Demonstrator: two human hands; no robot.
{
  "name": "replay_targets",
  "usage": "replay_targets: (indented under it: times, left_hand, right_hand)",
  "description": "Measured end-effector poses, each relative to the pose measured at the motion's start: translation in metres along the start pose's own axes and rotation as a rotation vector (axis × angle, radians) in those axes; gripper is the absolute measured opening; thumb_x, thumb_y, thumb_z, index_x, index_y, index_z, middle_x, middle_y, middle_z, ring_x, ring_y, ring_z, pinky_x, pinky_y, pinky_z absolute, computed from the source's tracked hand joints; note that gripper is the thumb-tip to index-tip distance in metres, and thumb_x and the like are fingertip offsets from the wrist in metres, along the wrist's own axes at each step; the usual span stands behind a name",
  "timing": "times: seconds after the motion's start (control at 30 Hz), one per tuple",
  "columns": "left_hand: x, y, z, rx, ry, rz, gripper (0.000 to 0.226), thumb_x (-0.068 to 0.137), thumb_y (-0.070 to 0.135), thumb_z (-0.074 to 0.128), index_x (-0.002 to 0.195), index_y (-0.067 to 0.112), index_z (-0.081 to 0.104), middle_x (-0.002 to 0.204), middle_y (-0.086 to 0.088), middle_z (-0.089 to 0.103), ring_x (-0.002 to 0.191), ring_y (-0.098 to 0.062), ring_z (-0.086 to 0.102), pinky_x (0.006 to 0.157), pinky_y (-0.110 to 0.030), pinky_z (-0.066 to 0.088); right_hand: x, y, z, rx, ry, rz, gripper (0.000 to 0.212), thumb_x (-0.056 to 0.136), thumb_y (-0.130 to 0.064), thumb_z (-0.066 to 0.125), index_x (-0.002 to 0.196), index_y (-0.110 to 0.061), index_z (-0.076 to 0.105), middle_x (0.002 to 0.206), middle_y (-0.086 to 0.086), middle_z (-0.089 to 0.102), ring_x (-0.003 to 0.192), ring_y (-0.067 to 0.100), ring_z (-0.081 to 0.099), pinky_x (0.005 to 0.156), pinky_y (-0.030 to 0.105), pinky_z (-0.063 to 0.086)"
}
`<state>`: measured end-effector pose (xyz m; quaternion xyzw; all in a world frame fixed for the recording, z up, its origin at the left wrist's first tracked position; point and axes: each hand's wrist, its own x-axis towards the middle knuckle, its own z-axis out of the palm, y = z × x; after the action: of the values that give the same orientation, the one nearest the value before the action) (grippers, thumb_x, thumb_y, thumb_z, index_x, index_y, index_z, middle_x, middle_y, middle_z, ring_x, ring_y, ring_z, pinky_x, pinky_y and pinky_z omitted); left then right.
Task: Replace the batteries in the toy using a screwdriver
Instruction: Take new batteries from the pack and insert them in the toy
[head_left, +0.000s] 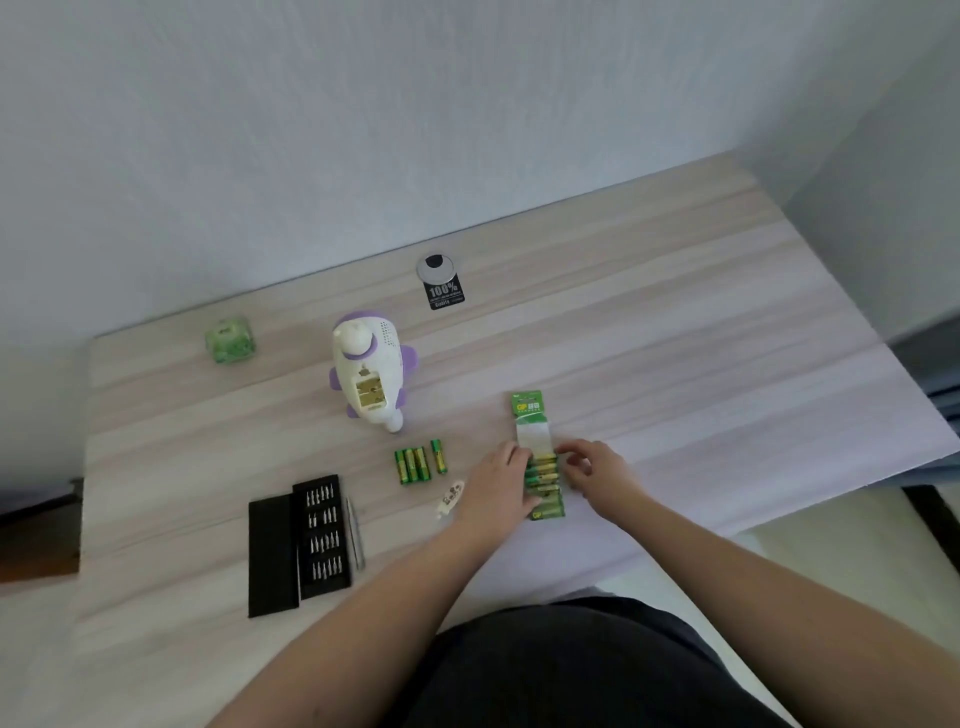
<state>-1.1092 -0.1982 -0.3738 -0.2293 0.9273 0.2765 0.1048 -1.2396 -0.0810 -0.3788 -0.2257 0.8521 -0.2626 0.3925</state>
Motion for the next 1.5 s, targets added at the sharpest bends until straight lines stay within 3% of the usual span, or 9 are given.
replay_targets:
  times: [0.13, 0.27, 0.37, 0.7, 1.0, 1.33, 1.5]
  left_hand:
    - [0.005, 0.002, 0.002, 0.018, -0.016, -0.025, 0.058, 0.079, 0.032, 0.074, 0.127, 0.013, 0.048, 0.128, -0.005, 0.048, 0.111, -0.025, 0.052, 0.094, -0.038, 0.044]
    - [0.007, 0.002, 0.004, 0.01, -0.03, -0.033, 0.06, 0.078, 0.032, 0.075, 0.129, 0.013, 0.047, 0.128, -0.004, 0.047, 0.111, -0.023, 0.052, 0.094, -0.036, 0.043]
    - [0.009, 0.0, 0.005, -0.006, -0.034, -0.043, 0.062, 0.078, 0.032, 0.075, 0.129, 0.013, 0.047, 0.129, -0.003, 0.048, 0.112, -0.024, 0.052, 0.094, -0.035, 0.042]
    - [0.011, -0.002, 0.001, -0.032, -0.063, -0.072, 0.072, 0.076, 0.036, 0.077, 0.135, 0.015, 0.041, 0.133, -0.003, 0.047, 0.118, -0.024, 0.05, 0.092, -0.036, 0.041]
    - [0.011, 0.001, 0.0, -0.005, -0.079, -0.101, 0.07, 0.077, 0.035, 0.077, 0.134, 0.017, 0.04, 0.135, -0.003, 0.044, 0.113, -0.028, 0.053, 0.088, -0.038, 0.043]
    - [0.014, 0.006, -0.004, -0.012, -0.117, -0.153, 0.07, 0.078, 0.035, 0.077, 0.134, 0.018, 0.039, 0.134, -0.002, 0.042, 0.114, -0.028, 0.052, 0.088, -0.037, 0.042]
    - [0.015, 0.007, -0.007, -0.021, -0.094, -0.19, 0.074, 0.075, 0.039, 0.078, 0.134, 0.019, 0.038, 0.132, -0.002, 0.044, 0.118, -0.024, 0.049, 0.091, -0.034, 0.04]
  right_hand:
    - [0.007, -0.003, -0.005, -0.084, -0.028, -0.074, 0.022, 0.091, -0.021, 0.059, 0.112, -0.015, 0.065, 0.095, 0.003, 0.054, 0.077, 0.02, 0.058, 0.075, 0.044, 0.055]
    - [0.011, -0.001, -0.008, -0.13, -0.064, -0.12, 0.026, 0.088, -0.023, 0.065, 0.114, -0.018, 0.063, 0.103, 0.002, 0.054, 0.083, 0.013, 0.052, 0.075, 0.027, 0.046]
    - [0.014, 0.0, -0.009, -0.15, -0.085, -0.142, 0.029, 0.087, -0.022, 0.066, 0.115, -0.018, 0.061, 0.105, 0.002, 0.054, 0.084, 0.011, 0.051, 0.076, 0.023, 0.04]
    - [0.03, -0.021, -0.008, -0.495, -0.203, -0.192, 0.033, 0.087, -0.032, 0.063, 0.114, -0.016, 0.052, 0.115, 0.003, 0.049, 0.098, 0.026, 0.059, 0.077, 0.034, 0.046]
    - [0.037, -0.013, -0.018, -0.578, -0.204, -0.227, 0.03, 0.096, -0.036, 0.051, 0.119, -0.017, 0.055, 0.119, 0.006, 0.052, 0.105, 0.029, 0.058, 0.08, 0.035, 0.044]
    - [0.034, 0.01, -0.037, -0.493, -0.099, -0.164, 0.026, 0.098, -0.03, 0.05, 0.115, -0.012, 0.058, 0.115, 0.007, 0.051, 0.101, 0.03, 0.057, 0.075, 0.031, 0.039]
    - [0.027, 0.015, -0.052, -0.294, -0.068, -0.042, 0.017, 0.098, -0.026, 0.049, 0.1, -0.013, 0.06, 0.09, 0.004, 0.062, 0.085, 0.023, 0.059, 0.065, 0.03, 0.038]
